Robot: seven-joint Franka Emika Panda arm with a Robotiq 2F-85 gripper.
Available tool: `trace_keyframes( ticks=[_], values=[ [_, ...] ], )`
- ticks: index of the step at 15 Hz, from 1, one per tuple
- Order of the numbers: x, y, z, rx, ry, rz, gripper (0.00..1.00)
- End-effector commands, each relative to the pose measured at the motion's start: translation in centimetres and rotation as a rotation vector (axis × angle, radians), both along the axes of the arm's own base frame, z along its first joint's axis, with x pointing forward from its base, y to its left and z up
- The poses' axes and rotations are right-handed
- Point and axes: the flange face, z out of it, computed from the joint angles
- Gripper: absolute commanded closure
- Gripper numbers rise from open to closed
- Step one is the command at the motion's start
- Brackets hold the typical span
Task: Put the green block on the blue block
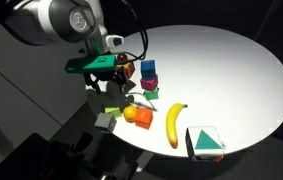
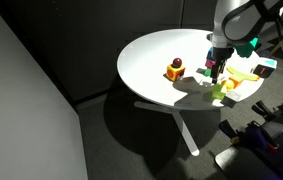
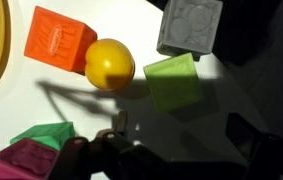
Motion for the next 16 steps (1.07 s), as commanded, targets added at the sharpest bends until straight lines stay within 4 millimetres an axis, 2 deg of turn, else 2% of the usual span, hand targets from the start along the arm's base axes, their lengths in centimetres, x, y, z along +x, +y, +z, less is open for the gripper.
trace_keyframes(
  ticks=[1,9,16],
  values=[
    [-0.9,-0.2,-0.9,-0.005,-0.002,0.053,0.00],
    [-2.3,-0.8,-3.2,0.010,0.019,0.128,0.00],
    [-2.6,-1.1,-4.5,-0.001,0.015,0.165,0.00]
  ],
)
